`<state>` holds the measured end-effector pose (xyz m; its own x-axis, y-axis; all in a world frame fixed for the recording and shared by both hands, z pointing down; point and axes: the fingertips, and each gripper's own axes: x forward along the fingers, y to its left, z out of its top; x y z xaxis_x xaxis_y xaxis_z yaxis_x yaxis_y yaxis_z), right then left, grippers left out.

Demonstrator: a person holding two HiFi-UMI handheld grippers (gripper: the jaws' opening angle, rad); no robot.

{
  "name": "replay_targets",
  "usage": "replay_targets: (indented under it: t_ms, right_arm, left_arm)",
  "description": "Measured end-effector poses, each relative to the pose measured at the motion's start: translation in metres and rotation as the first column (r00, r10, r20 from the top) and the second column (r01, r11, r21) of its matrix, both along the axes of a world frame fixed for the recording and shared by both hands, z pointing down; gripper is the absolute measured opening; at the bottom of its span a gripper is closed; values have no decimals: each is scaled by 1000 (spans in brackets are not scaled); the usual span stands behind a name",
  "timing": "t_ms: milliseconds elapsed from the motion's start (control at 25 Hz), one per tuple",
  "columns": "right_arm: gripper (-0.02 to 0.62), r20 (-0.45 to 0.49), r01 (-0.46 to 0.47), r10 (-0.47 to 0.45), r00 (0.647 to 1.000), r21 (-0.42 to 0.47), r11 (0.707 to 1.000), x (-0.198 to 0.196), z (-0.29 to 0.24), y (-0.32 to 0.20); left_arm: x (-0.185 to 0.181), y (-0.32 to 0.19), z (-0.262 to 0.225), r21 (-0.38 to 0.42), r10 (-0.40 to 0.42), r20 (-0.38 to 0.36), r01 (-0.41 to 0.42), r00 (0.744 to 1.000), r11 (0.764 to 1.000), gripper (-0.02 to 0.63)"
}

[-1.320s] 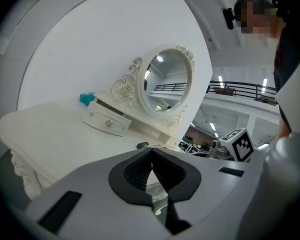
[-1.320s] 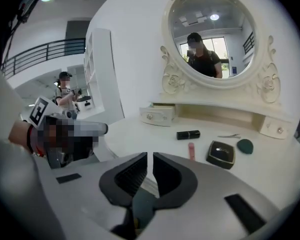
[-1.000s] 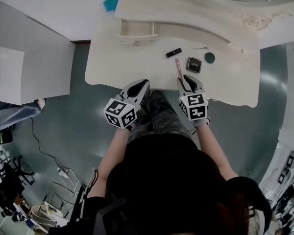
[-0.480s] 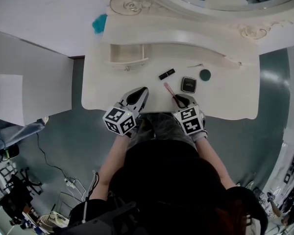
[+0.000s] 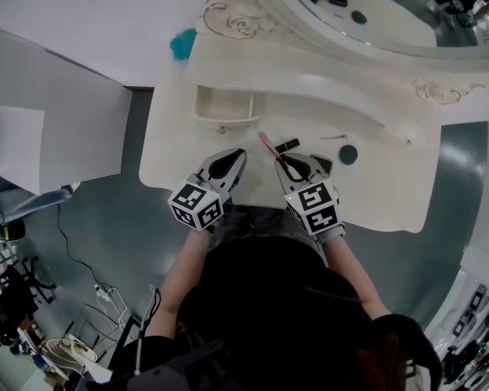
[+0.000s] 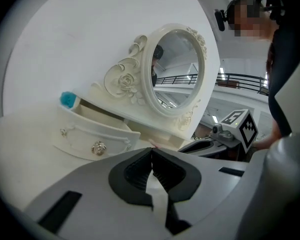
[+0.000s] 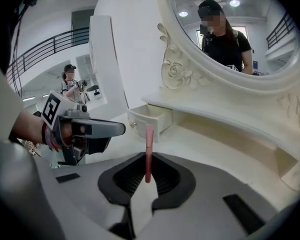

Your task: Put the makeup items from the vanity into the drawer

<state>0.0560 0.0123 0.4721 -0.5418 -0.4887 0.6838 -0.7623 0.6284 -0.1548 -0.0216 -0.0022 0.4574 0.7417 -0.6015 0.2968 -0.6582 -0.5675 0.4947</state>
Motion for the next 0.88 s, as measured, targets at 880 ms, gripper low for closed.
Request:
replay_targets:
  t_ms: [880]
  right_arm:
    - [52, -164, 60, -60, 985, -4, 998, -80, -15, -97]
  left_arm:
    - [-91, -47, -28, 44, -23, -19, 24, 1000, 999, 14]
